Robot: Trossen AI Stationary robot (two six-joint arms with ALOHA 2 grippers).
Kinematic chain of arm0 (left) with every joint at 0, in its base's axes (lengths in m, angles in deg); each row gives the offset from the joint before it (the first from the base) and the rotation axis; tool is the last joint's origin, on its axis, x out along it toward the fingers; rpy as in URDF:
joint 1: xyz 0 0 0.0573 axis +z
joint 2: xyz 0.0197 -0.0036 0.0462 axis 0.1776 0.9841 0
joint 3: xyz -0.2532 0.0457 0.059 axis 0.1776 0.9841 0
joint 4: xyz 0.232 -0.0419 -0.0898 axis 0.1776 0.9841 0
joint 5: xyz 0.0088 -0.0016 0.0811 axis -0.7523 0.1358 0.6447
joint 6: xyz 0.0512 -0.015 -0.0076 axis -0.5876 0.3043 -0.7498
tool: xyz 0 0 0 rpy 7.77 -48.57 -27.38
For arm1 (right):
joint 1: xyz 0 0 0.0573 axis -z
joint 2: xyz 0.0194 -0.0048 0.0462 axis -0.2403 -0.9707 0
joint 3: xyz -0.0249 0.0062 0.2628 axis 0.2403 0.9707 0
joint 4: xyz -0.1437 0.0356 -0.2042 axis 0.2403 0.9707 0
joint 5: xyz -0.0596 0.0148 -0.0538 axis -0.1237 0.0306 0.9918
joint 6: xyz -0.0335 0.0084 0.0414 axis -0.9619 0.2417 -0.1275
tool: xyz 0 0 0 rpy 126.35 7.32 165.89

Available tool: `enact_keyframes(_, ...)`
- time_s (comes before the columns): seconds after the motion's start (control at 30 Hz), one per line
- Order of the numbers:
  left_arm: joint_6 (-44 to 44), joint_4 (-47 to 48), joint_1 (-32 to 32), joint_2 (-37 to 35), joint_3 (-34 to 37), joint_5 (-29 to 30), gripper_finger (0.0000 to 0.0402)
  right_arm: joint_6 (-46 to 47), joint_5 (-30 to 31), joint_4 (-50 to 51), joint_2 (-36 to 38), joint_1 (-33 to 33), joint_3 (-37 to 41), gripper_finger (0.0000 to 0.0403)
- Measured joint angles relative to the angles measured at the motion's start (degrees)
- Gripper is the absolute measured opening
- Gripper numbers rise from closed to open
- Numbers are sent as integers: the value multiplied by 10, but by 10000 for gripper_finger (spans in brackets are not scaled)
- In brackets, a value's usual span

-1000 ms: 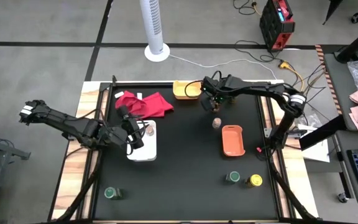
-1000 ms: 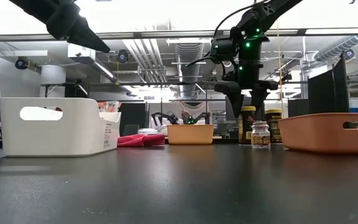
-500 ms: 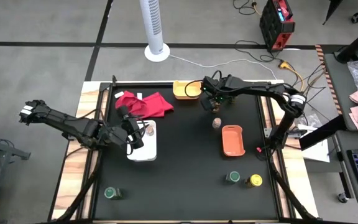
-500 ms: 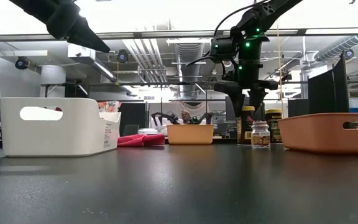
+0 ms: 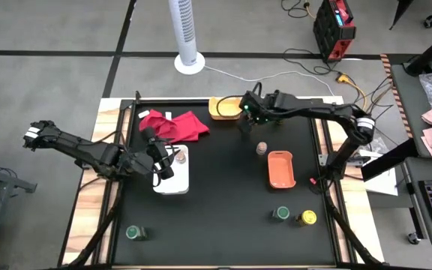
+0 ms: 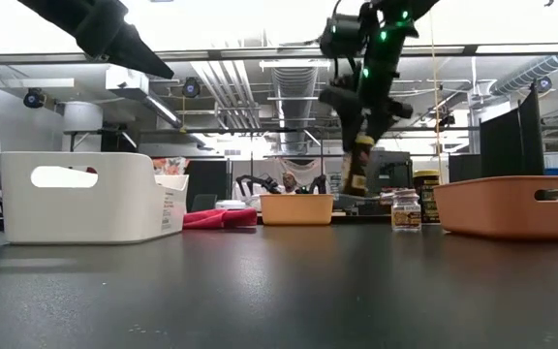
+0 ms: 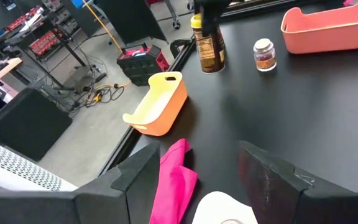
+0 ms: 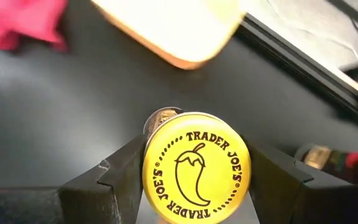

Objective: Sort spices by type
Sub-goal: Put the top left yellow seasoning bottle into the orange bin

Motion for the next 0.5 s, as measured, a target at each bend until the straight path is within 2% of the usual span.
enact_keyframes(0.37, -20, -13, 0, 0, 0, 1, 196, -8, 19, -15, 8, -152, -7, 221)
enact_keyframes(0.5, -40, -20, 0, 0, 0, 1, 196, 0, 12, 16, 8, -197, -27, 221)
